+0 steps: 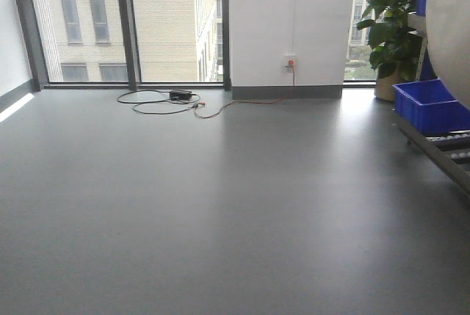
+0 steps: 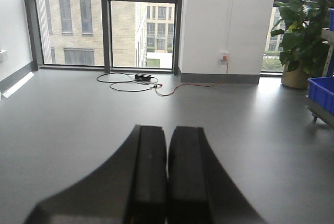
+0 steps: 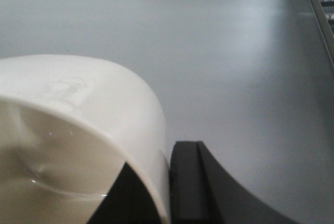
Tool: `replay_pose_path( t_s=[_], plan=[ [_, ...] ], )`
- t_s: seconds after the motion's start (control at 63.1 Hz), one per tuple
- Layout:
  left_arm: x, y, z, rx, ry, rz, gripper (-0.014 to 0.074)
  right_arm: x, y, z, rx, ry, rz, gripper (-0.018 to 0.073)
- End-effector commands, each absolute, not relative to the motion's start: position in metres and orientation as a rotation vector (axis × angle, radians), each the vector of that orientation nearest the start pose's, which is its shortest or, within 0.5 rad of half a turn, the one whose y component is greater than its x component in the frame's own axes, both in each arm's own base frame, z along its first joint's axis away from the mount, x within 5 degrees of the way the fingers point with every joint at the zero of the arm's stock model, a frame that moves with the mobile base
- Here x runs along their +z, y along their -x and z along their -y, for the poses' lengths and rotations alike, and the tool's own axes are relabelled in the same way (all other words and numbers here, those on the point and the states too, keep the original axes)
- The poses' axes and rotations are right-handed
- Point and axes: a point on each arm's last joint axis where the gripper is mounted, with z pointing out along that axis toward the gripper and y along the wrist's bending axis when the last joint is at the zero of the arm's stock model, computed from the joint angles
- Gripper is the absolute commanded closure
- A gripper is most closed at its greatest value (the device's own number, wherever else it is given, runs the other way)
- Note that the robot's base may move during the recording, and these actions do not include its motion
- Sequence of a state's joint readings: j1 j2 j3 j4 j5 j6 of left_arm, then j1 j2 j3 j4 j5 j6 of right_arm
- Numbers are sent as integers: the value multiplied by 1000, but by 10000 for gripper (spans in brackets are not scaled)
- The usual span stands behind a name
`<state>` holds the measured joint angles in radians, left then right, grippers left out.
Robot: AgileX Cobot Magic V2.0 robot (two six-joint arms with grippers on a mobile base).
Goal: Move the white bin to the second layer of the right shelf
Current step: 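Drive the base toward the plant and the roller shelf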
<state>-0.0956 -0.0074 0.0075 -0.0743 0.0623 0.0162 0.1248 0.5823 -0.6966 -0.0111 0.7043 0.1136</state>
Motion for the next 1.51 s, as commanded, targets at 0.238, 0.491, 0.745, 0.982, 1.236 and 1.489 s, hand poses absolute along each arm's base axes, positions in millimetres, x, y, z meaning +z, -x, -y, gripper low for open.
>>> replay_pose_path(
  t_s=[0.238,0.491,0.745,0.982,1.236,1.489],
  plan=[
    [201,-57,6,-134,-25,-1499,512,355,-110,-12,135,8,-1959,510],
    [201,-57,6,-134,-25,-1499,512,355,-110,-12,135,8,-1959,510],
    [201,-57,6,-134,-25,-1499,512,355,-110,-12,135,8,-1959,510],
    [201,-57,6,-134,-25,-1499,512,355,-110,-12,135,8,-1959,510],
    [201,-57,6,-134,-25,-1499,512,355,-110,-12,135,8,-1959,510],
    [201,-57,6,-134,-25,-1499,512,355,-110,-12,135,8,-1959,510]
  ],
)
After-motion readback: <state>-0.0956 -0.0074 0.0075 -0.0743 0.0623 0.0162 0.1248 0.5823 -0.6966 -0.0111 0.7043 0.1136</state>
